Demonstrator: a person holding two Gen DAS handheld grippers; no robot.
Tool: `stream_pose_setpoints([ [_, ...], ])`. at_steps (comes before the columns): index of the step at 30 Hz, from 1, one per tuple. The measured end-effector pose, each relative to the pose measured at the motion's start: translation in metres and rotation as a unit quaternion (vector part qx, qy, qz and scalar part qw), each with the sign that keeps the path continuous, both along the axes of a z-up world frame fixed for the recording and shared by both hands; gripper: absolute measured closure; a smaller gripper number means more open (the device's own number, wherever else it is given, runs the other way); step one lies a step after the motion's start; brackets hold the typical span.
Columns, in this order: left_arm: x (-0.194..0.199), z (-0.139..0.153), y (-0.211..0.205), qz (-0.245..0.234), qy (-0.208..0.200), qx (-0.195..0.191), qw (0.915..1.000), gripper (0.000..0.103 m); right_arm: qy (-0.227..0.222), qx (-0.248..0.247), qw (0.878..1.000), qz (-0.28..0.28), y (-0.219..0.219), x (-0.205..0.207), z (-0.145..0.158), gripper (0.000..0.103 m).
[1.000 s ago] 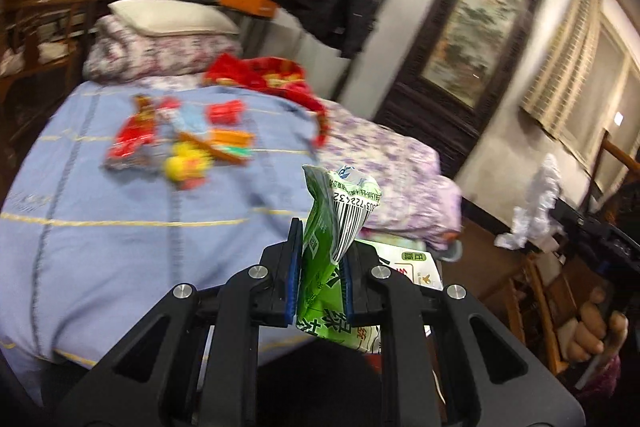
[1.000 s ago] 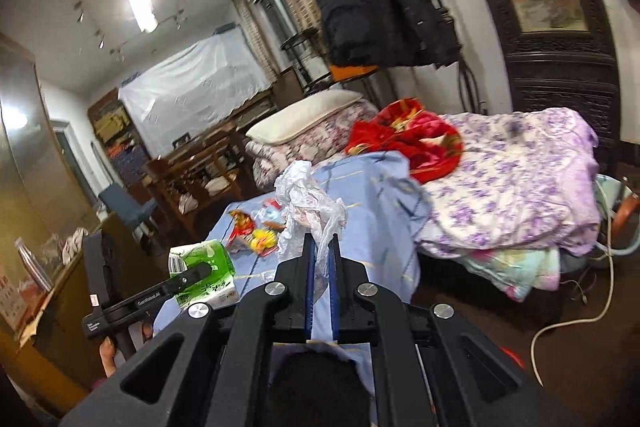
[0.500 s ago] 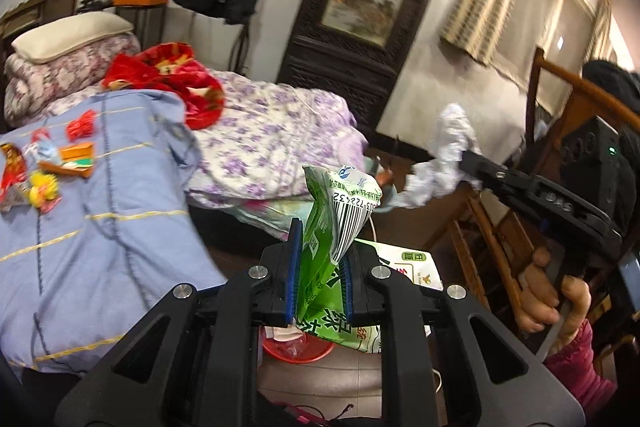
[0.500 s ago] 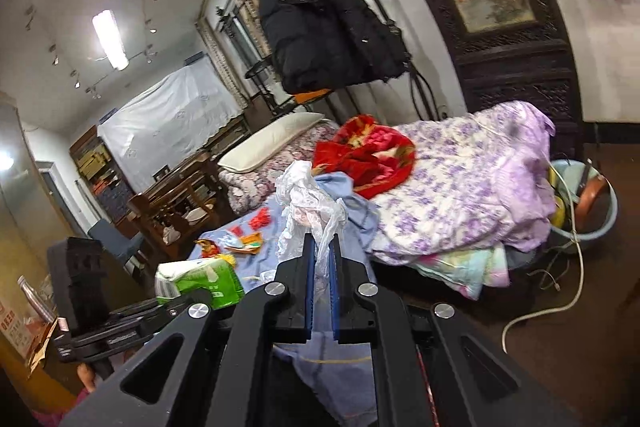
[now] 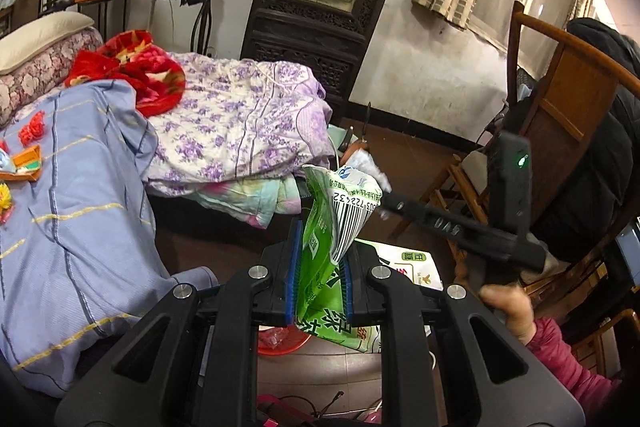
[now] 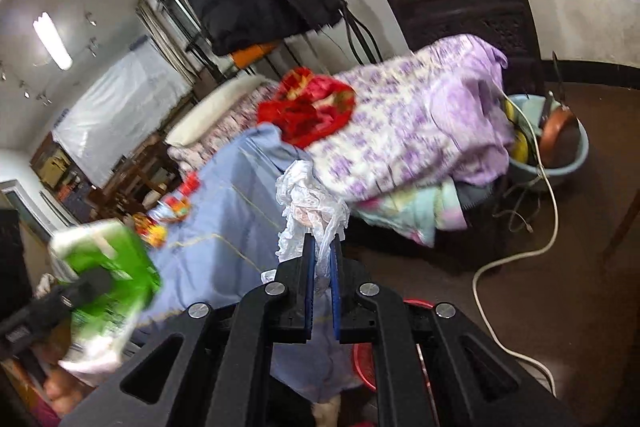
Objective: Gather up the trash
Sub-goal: 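Carry the carton and bag to the red basket and open both tools over it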
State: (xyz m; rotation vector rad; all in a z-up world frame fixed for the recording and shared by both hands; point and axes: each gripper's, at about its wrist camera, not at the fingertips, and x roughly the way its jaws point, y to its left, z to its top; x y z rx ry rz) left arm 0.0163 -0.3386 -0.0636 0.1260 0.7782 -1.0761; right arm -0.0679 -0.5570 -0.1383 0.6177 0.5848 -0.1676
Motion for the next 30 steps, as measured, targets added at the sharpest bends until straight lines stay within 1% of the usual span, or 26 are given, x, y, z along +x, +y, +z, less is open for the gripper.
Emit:
stream_pose_setpoints([
  [6,0.014,-0.022,0.004,0.012,0.013,0.011,0.9998,0.085,0.046,0.002,0.999,0.007,0.004,0.015,-0.043,0.095],
  [9,0.022,-0.032,0.007,0.016,0.019,0.017,0.9996,0.085,0.072,0.013,0.997,0.016,0.006,0.026,-0.070,0.094],
  [11,0.029,-0.041,0.008,0.019,0.029,0.020,0.9992,0.085,0.094,0.023,0.995,0.023,0.010,0.034,-0.090,0.094],
  [12,0.032,-0.045,0.008,0.019,0.033,0.022,0.9990,0.085,0.110,0.032,0.993,0.028,0.013,0.040,-0.106,0.093],
  [14,0.038,-0.056,0.005,0.022,0.044,0.032,0.9983,0.085,0.131,0.043,0.990,0.031,0.015,0.047,-0.125,0.091],
  [15,0.040,-0.061,0.004,0.021,0.049,0.037,0.9979,0.085,0.143,0.048,0.988,0.031,0.015,0.050,-0.135,0.084],
  [16,0.043,-0.067,0.001,0.021,0.053,0.043,0.9975,0.085,0.152,0.053,0.987,0.029,0.015,0.051,-0.145,0.065],
  [17,0.045,-0.073,-0.003,0.019,0.056,0.051,0.9970,0.085,0.156,0.061,0.986,0.022,0.013,0.051,-0.153,0.055],
  [18,0.045,-0.077,-0.005,0.016,0.058,0.055,0.9967,0.085,0.153,0.070,0.986,0.014,0.010,0.048,-0.158,0.047],
  [22,0.045,-0.099,-0.024,0.004,0.063,0.082,0.9946,0.085,0.138,0.095,0.986,-0.003,-0.005,0.035,-0.163,0.047],
  [26,0.042,-0.116,-0.046,-0.011,0.067,0.104,0.9923,0.085,0.107,0.108,0.988,-0.029,-0.026,0.019,-0.150,0.047],
  [28,0.041,-0.125,-0.058,-0.019,0.068,0.114,0.9910,0.085,0.089,0.106,0.989,-0.041,-0.036,0.010,-0.141,0.047],
  [30,0.042,-0.133,-0.069,-0.019,0.065,0.125,0.9899,0.082,0.078,0.100,0.991,-0.050,-0.042,0.004,-0.134,0.046],
])
